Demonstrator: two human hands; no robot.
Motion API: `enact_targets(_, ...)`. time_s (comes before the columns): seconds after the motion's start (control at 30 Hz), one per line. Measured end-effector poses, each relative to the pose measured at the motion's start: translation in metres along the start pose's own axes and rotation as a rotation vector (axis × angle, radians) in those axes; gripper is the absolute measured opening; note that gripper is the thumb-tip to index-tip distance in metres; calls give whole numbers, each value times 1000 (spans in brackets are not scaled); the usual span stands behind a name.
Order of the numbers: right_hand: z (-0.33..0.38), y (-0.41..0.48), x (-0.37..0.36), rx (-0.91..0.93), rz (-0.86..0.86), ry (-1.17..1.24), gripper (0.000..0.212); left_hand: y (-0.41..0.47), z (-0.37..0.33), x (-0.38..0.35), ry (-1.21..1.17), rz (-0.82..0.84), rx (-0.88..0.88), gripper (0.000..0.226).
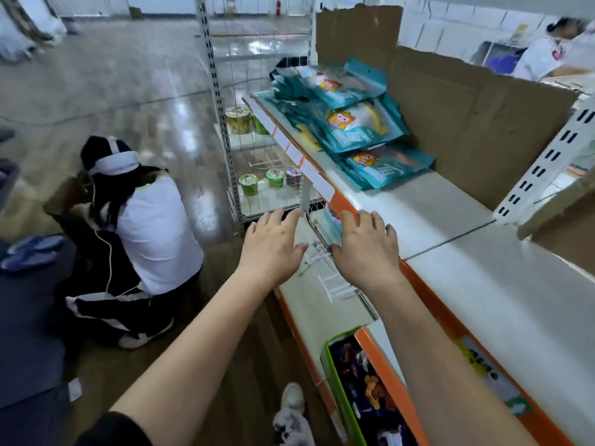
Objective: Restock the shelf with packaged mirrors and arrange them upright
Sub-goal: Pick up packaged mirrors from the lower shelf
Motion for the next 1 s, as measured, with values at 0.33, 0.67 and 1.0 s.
enact_targets(0.33,65,163,6,42,-69,112,58,143,92,22,74,-27,34,59)
enact_targets(0.67,70,261,-11,-28,-6,143,77,263,119,26,1,-27,3,64)
enact_targets(1.0,74,360,-3,-182,-62,205,63,390,155,38,-34,-13,-122,63)
Point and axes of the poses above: each hand's wrist, its own y-axis towards the middle knuckle, its own x-axis out of the back of the hand, z = x × y, the point moved 6 cm from there along y, towards the middle knuckle, and after that the axes turned 7 degrees about -x, right-handed, at the moved point
